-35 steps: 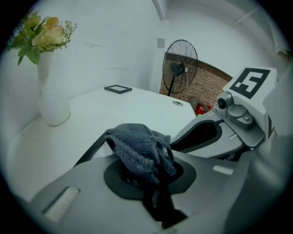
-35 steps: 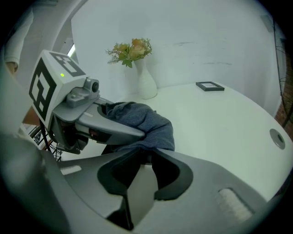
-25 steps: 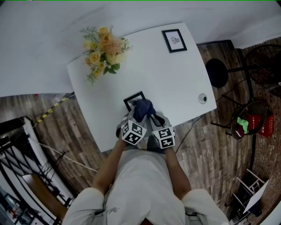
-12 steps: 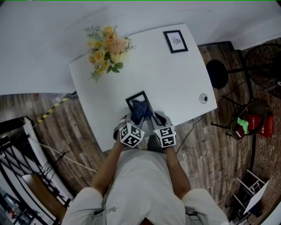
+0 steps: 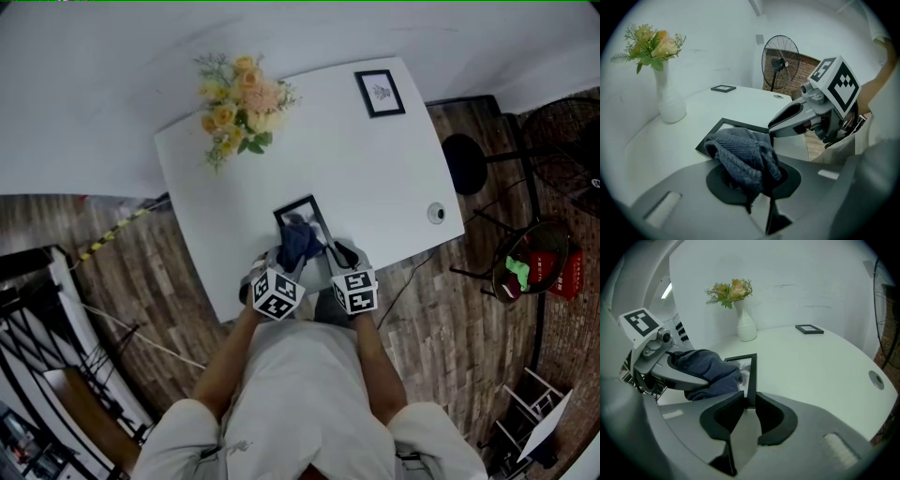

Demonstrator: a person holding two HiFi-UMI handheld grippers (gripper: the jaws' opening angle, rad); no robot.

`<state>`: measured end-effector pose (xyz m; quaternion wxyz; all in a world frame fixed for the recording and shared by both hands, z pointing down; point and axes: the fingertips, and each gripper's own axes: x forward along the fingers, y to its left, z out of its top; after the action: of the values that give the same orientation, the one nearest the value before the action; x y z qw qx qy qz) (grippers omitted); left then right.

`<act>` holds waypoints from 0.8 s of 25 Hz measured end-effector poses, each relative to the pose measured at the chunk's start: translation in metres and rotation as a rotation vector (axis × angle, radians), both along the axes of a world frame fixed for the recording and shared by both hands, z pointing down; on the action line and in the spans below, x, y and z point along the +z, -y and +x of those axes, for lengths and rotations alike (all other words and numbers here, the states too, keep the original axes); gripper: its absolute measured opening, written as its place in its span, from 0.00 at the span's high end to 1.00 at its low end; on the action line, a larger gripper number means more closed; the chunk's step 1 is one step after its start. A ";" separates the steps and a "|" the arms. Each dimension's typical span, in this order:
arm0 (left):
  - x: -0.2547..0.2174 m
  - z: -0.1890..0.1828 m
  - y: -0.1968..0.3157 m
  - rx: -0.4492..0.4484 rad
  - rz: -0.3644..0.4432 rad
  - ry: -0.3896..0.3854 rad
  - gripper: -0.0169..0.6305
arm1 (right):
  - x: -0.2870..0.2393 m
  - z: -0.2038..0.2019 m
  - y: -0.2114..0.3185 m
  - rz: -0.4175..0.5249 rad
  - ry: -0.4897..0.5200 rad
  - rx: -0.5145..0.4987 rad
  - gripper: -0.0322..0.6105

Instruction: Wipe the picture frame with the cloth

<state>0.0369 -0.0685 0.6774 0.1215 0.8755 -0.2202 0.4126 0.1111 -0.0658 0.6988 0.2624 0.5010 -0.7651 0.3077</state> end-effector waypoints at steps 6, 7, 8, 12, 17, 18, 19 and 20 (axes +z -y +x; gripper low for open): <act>0.001 -0.012 -0.005 -0.005 -0.004 0.016 0.84 | 0.001 0.000 0.000 0.001 -0.011 0.007 0.82; 0.002 -0.016 -0.007 -0.005 -0.005 0.026 0.84 | 0.001 0.001 0.001 0.001 -0.013 0.008 0.82; 0.004 -0.021 -0.008 -0.004 -0.005 0.039 0.84 | 0.001 0.001 0.001 0.002 -0.014 0.010 0.82; 0.010 -0.040 -0.012 -0.014 -0.007 0.041 0.84 | 0.001 0.001 0.001 0.009 -0.012 0.018 0.82; 0.010 -0.056 -0.011 -0.042 -0.012 0.023 0.84 | 0.002 0.002 0.001 0.019 -0.028 0.026 0.82; 0.010 -0.059 -0.011 -0.047 -0.010 0.021 0.84 | 0.002 0.002 0.001 0.021 -0.033 0.028 0.82; 0.009 -0.062 -0.011 -0.052 -0.010 0.017 0.84 | 0.002 0.003 0.001 0.023 -0.037 0.030 0.82; 0.009 -0.065 -0.011 -0.058 -0.009 0.014 0.84 | 0.002 0.003 0.001 0.023 -0.041 0.032 0.82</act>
<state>-0.0280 -0.0571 0.6865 0.1359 0.8654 -0.2442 0.4158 0.1137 -0.0668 0.7009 0.2671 0.5225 -0.7550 0.2926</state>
